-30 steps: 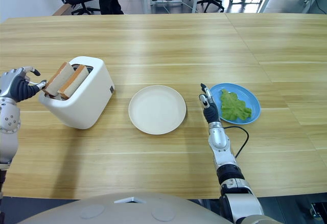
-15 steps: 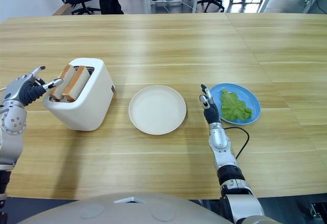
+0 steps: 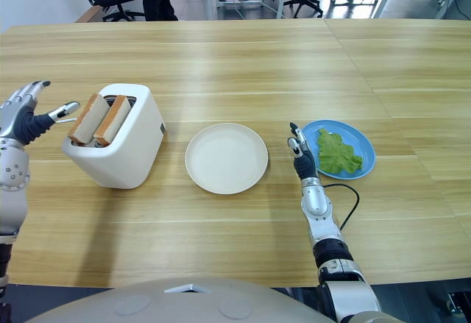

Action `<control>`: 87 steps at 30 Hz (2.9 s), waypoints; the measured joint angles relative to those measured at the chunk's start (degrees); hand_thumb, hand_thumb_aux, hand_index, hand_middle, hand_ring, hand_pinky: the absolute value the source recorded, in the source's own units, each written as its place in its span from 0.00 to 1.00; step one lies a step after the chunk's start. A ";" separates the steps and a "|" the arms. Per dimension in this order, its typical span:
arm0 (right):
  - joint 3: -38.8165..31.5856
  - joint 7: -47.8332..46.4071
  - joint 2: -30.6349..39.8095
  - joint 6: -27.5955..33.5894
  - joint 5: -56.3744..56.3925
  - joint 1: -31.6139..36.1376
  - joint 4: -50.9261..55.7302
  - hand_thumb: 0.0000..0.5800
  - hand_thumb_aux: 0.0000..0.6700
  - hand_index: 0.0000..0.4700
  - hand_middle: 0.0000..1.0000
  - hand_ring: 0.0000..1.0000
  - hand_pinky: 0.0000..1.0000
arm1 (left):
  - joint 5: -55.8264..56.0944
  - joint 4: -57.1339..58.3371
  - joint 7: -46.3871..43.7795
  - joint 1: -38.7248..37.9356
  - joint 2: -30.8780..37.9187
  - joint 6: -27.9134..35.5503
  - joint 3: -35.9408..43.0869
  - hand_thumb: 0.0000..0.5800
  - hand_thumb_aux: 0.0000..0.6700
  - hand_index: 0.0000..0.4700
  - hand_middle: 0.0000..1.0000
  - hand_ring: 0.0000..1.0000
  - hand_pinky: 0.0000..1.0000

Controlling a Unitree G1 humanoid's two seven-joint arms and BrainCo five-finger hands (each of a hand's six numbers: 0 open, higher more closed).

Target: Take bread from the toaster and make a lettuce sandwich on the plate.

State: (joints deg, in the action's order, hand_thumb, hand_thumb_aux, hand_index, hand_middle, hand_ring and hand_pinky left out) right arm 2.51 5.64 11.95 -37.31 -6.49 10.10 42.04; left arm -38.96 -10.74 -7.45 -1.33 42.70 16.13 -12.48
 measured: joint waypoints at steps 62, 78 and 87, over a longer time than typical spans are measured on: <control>-0.10 1.06 -0.15 0.54 -0.68 -1.72 -0.80 0.00 0.00 0.00 0.00 0.00 0.00 | -1.76 -5.17 0.56 -0.95 0.80 -4.98 1.33 1.00 1.00 0.98 1.00 1.00 1.00; -0.11 1.32 -0.49 1.40 -0.99 -1.98 -0.76 0.00 0.00 0.00 0.00 0.00 0.00 | 3.48 -15.47 10.64 5.70 -2.28 -10.00 -12.15 1.00 1.00 0.98 1.00 1.00 1.00; 0.29 1.24 -1.20 0.17 0.33 -3.93 -5.06 0.00 0.00 0.00 0.00 0.00 0.00 | 13.11 -22.47 8.20 9.98 -10.23 -14.57 -6.46 1.00 1.00 0.98 1.00 1.00 1.00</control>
State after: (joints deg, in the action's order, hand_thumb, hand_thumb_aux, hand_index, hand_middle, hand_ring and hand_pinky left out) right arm 2.80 6.88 10.75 -37.14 -6.16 6.17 36.98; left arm -25.85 -33.21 0.75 8.65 32.48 1.55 -18.93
